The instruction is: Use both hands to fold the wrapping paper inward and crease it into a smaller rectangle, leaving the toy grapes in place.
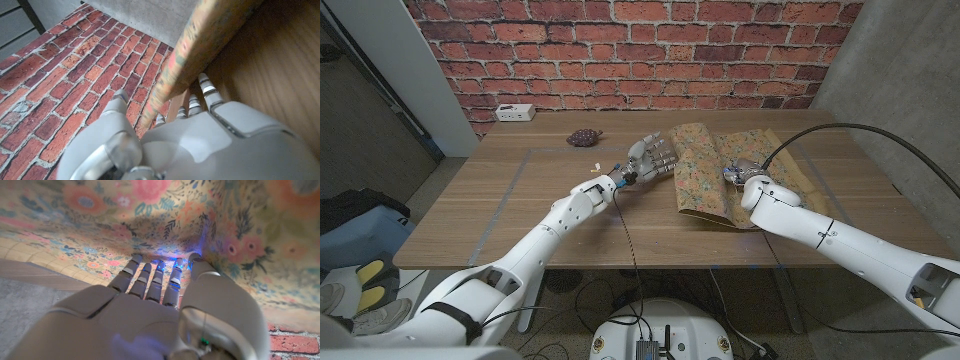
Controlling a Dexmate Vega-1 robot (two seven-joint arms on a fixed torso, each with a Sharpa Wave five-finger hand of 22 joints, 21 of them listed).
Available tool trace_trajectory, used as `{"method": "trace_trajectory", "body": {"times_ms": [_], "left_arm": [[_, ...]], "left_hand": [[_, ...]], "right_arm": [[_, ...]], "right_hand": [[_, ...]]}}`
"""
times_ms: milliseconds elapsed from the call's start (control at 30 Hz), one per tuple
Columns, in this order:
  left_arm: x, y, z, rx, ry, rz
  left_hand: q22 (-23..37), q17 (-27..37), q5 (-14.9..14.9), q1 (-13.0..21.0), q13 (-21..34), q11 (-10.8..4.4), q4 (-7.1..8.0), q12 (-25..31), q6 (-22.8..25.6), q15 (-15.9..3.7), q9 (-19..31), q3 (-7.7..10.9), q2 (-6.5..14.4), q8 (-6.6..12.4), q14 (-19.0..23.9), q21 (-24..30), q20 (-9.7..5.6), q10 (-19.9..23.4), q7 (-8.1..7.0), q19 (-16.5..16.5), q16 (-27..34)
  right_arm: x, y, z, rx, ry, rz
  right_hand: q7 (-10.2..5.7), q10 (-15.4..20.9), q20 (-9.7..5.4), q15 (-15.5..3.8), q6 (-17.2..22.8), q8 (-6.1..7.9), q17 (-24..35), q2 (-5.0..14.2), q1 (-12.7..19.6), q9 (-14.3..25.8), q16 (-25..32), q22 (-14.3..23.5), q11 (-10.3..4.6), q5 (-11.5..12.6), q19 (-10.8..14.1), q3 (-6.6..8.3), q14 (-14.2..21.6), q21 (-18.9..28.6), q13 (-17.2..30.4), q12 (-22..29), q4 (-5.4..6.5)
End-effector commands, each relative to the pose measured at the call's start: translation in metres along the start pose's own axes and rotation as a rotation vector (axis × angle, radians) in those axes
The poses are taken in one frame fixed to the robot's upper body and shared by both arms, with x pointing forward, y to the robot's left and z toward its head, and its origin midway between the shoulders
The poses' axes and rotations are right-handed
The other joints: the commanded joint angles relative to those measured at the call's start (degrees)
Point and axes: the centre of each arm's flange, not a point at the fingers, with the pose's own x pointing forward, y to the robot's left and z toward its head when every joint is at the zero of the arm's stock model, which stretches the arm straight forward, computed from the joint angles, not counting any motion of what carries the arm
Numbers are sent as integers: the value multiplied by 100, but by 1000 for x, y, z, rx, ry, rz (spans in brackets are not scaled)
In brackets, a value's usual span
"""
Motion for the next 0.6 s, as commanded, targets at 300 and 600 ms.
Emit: {"method": "trace_trajectory", "body": {"times_ms": [300,600], "left_arm": [[18,1,-27,-204,52,88],[17,-3,-9,-71,283,281]], "left_hand": [[43,-9,62,627,-6,502,-32,299,-2705,-151,19,124,35,184,576,203,-371,-795,1102,446,63],[-35,-11,38,1965,-93,35,-31,772,-886,-629,-31,-64,-499,642,2623,815,-477,1703,1805,2440,152]], "right_arm": [[5,-3,1,7,-10,-1],[5,-3,2,11,-15,0]], "right_hand": [[15,42,37,-90,42,-3,5,0,72,16,33,33,22,-4,97,27,53,28,8,20,-2],[22,44,49,-79,47,-5,-4,-33,78,15,32,33,9,-6,101,18,64,27,7,17,-21]]}}
